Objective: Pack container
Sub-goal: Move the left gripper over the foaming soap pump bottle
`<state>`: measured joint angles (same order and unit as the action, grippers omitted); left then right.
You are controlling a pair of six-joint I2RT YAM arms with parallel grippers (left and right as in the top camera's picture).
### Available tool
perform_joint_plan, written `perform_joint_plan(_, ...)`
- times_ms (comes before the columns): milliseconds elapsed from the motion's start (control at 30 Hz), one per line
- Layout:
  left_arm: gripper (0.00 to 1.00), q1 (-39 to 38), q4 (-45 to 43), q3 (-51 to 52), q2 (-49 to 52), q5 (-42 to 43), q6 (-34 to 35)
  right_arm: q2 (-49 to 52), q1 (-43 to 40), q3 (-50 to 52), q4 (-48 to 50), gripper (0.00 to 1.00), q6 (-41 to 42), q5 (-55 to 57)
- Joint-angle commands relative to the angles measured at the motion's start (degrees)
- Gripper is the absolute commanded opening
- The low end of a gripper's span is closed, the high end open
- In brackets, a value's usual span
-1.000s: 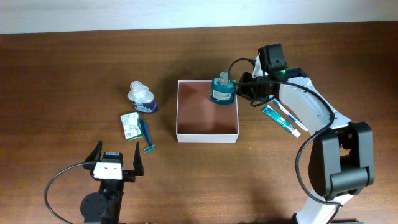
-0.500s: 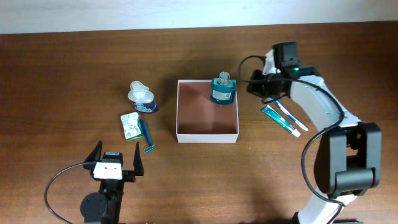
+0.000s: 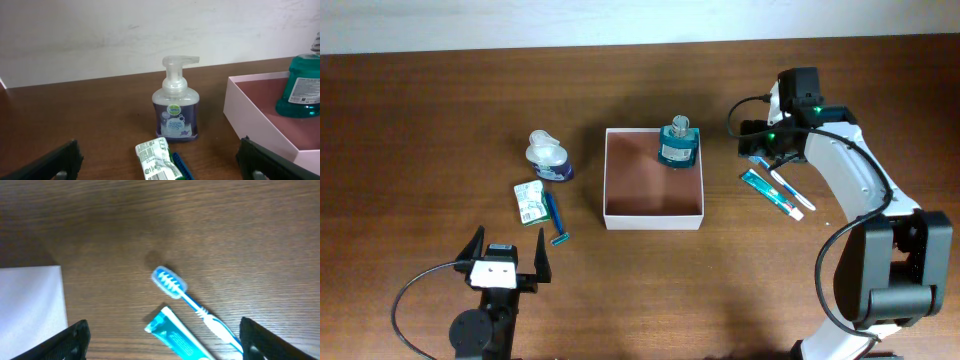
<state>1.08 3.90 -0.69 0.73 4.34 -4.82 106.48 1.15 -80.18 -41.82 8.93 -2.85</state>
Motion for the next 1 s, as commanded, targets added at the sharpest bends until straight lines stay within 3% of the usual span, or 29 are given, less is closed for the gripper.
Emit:
perform_joint_plan(0,0.99,0.1,0.2,0.2,-0.4,0.8,-0.7,-1.2,-0.2,0.0,0.0,0.95,-3.0,5.4)
perform_joint_plan(33,0.99,0.1,0.2,0.2,-0.4,0.8,-0.7,-1.2,-0.2,0.0,0.0,0.99,-3.2,6.8)
perform_joint_plan(400,0.99,0.0,0.2,0.2,-0.4,0.8,-0.7,-1.1,-0.2,0.5,-3.4,0.99,-15.8,8.1)
perform_joint_plan(967,0.99,-0.1,0.0,0.2,-0.4,1.5,-0.7,-1.0,-0.2,5.1,1.1,0.99,-15.8,7.8)
